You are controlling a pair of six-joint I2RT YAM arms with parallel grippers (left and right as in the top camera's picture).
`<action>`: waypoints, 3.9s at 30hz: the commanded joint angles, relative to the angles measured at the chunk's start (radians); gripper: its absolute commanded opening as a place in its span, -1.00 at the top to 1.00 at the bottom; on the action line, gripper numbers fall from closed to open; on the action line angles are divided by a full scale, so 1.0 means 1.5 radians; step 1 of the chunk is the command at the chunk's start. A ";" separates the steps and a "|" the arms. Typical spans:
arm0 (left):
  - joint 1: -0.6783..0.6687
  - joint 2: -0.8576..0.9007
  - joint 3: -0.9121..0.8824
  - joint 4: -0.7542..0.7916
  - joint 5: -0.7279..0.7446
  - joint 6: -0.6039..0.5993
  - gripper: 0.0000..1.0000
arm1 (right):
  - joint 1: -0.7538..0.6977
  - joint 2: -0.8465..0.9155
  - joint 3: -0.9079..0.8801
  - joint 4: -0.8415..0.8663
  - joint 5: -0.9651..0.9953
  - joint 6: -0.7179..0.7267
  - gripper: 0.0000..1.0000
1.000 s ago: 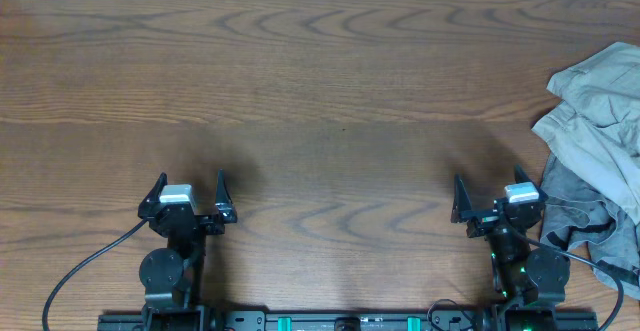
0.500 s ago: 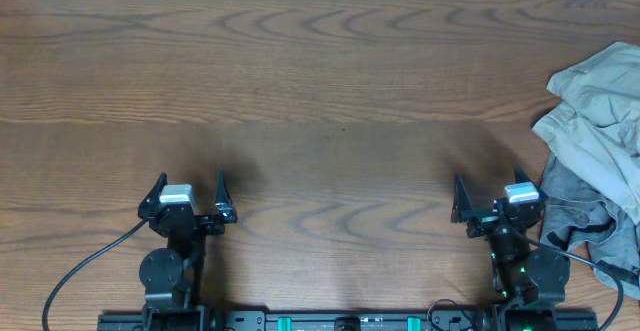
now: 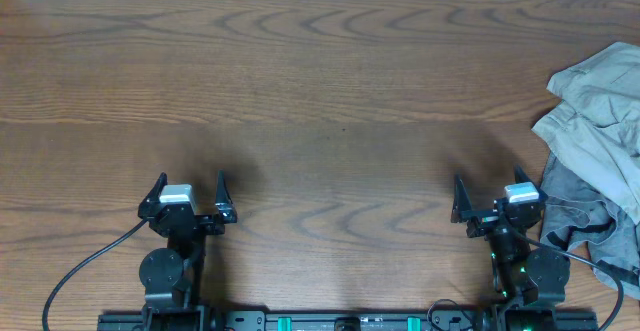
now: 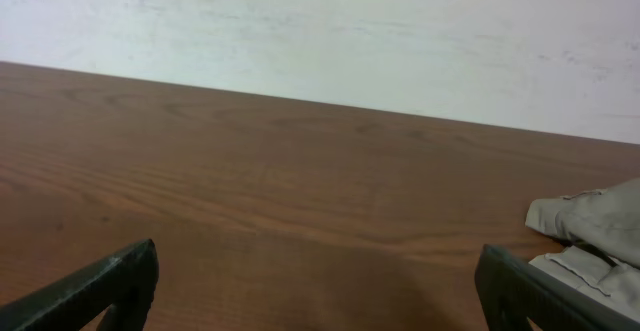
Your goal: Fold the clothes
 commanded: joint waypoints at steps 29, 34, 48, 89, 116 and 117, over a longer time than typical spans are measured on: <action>0.002 0.000 -0.007 -0.020 0.090 0.011 -0.96 | -0.004 0.000 -0.001 -0.004 0.034 -0.004 -0.98; 0.002 0.002 -0.007 -0.020 0.089 0.011 -0.96 | -0.004 0.000 -0.001 0.000 0.012 -0.003 -0.98; 0.002 0.049 0.105 -0.027 0.090 -0.062 -0.96 | -0.004 0.002 0.006 0.204 -0.168 0.099 -0.98; 0.002 0.635 0.666 -0.427 0.033 -0.014 -0.96 | -0.004 0.979 0.994 -0.538 -0.025 0.199 -0.99; 0.002 0.685 0.754 -0.508 0.157 -0.013 -0.96 | -0.167 1.310 1.002 -0.513 0.275 0.372 -0.77; 0.002 0.685 0.754 -0.508 0.157 -0.013 -0.96 | -0.172 1.317 1.002 -0.508 0.282 0.372 -0.75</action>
